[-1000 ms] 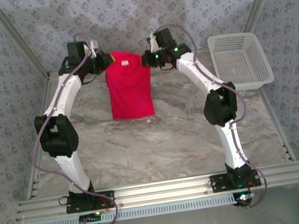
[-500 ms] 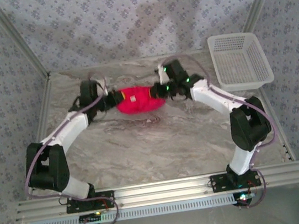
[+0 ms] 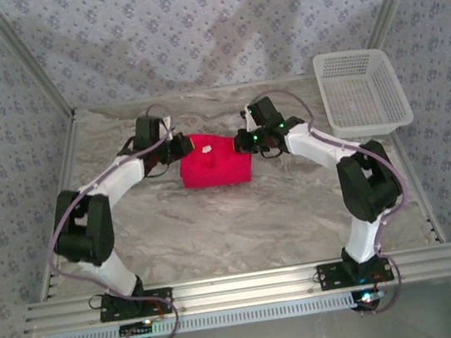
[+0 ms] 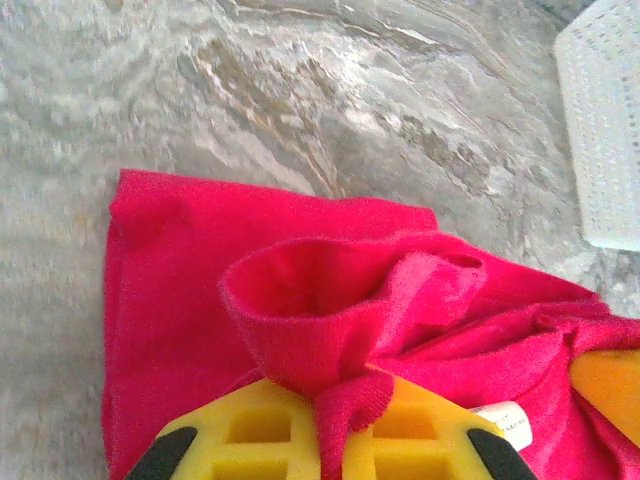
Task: Fold the inside-out t-shirt
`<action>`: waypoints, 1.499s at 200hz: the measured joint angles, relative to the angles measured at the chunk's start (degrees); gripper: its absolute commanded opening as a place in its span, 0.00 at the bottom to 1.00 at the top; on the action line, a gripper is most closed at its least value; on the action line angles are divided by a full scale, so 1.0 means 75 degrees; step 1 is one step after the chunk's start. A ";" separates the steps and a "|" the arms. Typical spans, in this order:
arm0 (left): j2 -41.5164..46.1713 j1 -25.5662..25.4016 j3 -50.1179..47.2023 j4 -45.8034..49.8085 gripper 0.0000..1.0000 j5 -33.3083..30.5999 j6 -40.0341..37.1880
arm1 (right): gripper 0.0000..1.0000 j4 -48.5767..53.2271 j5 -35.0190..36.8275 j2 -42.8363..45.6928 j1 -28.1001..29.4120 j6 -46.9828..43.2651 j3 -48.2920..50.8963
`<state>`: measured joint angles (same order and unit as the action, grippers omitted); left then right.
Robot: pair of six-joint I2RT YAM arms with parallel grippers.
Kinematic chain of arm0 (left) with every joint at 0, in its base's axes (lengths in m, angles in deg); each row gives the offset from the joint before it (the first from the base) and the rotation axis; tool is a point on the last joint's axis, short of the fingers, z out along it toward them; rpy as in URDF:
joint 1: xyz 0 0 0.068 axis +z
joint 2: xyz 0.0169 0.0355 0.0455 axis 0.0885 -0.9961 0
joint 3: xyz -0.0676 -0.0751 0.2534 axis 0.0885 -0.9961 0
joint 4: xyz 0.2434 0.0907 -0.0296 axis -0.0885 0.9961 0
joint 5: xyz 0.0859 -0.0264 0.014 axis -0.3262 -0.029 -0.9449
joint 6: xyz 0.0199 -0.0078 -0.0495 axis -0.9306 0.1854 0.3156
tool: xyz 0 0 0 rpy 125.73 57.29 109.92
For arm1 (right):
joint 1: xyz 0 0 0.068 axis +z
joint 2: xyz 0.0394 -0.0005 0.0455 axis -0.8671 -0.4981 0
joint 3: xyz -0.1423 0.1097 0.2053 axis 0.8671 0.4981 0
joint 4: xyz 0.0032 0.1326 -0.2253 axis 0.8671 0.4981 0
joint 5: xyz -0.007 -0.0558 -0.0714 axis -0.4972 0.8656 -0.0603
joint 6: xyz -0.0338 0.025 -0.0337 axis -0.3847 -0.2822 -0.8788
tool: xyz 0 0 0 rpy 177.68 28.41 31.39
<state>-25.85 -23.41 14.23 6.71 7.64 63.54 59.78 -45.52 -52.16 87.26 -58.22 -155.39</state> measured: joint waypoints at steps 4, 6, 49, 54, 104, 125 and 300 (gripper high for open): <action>-0.0181 0.0020 0.0207 0.0047 0.00 -0.0012 -0.0047 | 0.00 -0.0006 0.0041 -0.0146 -0.0041 -0.0032 -0.0143; -0.0300 0.0038 0.0332 0.0079 0.00 -0.0009 -0.0073 | 0.00 0.0006 0.0038 -0.0230 -0.0067 -0.0047 -0.0219; -0.2547 0.0326 0.2396 0.0446 0.00 0.0385 -0.0321 | 0.00 0.0085 0.0187 -0.1941 -0.0466 -0.0283 -0.1445; -0.2760 0.0353 0.2503 0.0469 0.00 0.0466 -0.0321 | 0.00 0.0082 0.0181 -0.2092 -0.0501 -0.0303 -0.1510; -0.3582 0.0388 0.2809 0.0600 0.38 0.0775 -0.0388 | 0.10 0.0236 0.0189 -0.2812 -0.0635 -0.0312 -0.1719; -0.3585 0.0458 0.3267 0.0871 0.67 0.0618 -0.0568 | 0.44 0.0548 0.0376 -0.2777 -0.0647 -0.0326 -0.1839; 0.0554 0.0947 -0.0965 0.2011 0.83 -0.1425 0.0079 | 0.49 -0.0455 -0.0574 -0.2824 0.0271 0.3643 -0.1705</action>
<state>-21.70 -16.30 6.99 21.79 -3.04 64.13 56.37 -49.83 -73.34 89.30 -30.90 -168.18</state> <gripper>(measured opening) 0.801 0.498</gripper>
